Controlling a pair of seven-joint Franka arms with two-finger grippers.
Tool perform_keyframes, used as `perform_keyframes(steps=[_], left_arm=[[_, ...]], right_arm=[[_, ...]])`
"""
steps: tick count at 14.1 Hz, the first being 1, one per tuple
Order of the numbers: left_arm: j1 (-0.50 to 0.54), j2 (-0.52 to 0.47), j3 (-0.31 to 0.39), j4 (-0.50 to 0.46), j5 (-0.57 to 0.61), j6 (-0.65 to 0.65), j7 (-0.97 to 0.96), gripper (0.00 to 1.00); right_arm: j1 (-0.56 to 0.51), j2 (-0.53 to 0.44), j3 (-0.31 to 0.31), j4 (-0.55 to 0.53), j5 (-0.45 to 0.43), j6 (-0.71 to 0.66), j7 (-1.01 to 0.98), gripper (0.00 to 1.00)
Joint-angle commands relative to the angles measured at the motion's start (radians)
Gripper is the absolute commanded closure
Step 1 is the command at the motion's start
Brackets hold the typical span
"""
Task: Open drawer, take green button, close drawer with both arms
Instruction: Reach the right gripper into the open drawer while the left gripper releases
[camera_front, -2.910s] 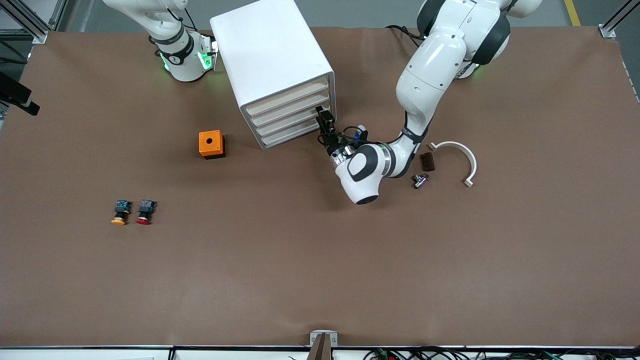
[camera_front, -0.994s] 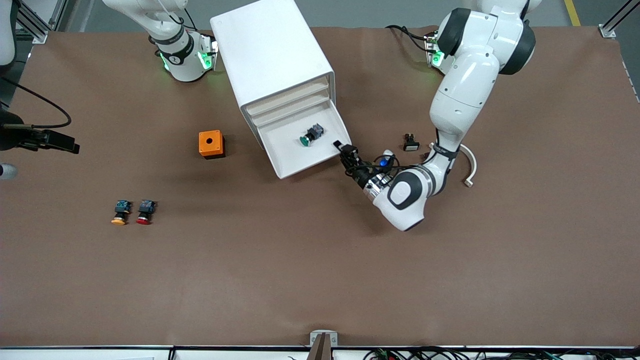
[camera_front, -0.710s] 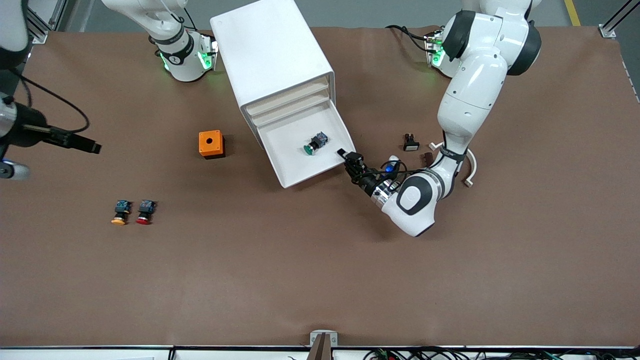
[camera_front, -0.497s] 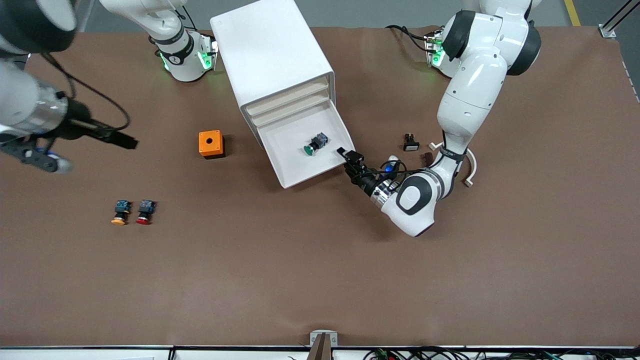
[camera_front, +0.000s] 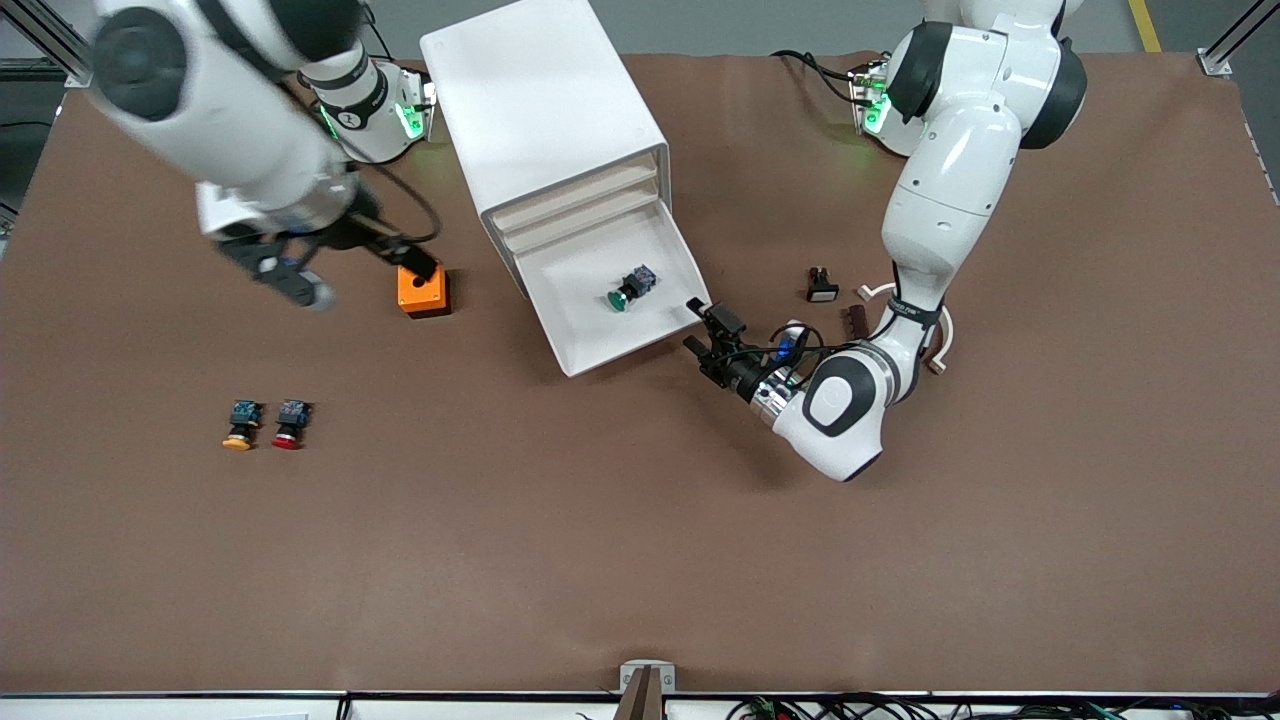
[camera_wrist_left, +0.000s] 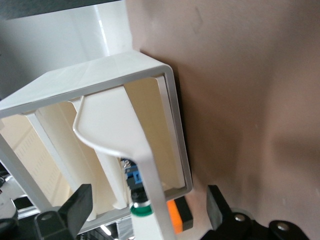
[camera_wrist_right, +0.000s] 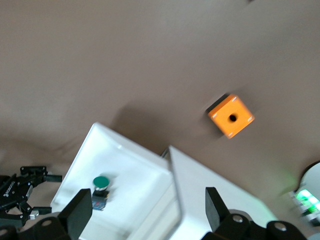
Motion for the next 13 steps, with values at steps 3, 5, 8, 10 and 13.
perform_keyframes(steps=[3,5,8,10,13], left_arm=[[0.043,-0.050,0.012,0.016,0.064,0.006,0.194,0.00],[0.049,-0.059,0.024,0.051,0.124,0.006,0.299,0.00],[0.058,-0.079,0.045,0.117,0.228,0.006,0.532,0.00],[0.057,-0.111,0.084,0.124,0.248,0.009,0.703,0.00],[0.042,-0.159,0.110,0.122,0.316,0.035,0.876,0.00]], right_arm=[[0.174,-0.034,-0.014,-0.151,0.010,0.215,0.199,0.00],[0.224,0.016,-0.014,-0.155,0.005,0.283,0.241,0.00],[0.295,0.110,-0.015,-0.147,-0.014,0.376,0.254,0.00],[0.321,0.162,-0.015,-0.129,-0.056,0.390,0.271,0.00],[0.344,0.225,-0.015,-0.110,-0.082,0.429,0.311,0.00]])
